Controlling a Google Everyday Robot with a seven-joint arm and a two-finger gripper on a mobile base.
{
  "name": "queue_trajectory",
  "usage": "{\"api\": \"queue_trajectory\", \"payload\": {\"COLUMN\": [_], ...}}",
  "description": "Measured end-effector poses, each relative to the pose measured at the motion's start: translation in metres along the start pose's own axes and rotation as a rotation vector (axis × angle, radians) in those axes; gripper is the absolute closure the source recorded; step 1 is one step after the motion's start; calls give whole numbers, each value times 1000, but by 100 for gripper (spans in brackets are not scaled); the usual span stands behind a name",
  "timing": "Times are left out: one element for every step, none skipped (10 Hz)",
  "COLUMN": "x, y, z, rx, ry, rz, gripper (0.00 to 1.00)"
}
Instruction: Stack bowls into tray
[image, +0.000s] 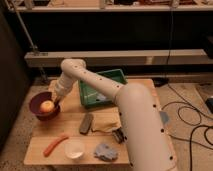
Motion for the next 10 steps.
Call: {"api": "queue_trajectory", "payload": {"x": [0, 1, 0, 1, 0, 1, 1, 1, 1, 1], "y": [3, 5, 5, 2, 3, 3, 4, 4, 3, 3], "z": [1, 0, 3, 7, 8, 8, 8, 9, 10, 10], "rx": [-4, -4, -3, -1, 0, 1, 1, 2, 2, 4], "ry": [0, 2, -3, -8, -11, -11, -12, -14, -15, -16], "rz": [3, 8, 8, 2, 1, 1, 0, -1, -3, -2], "gripper": [89, 79, 70, 58, 50, 40, 30, 22, 20, 20]}}
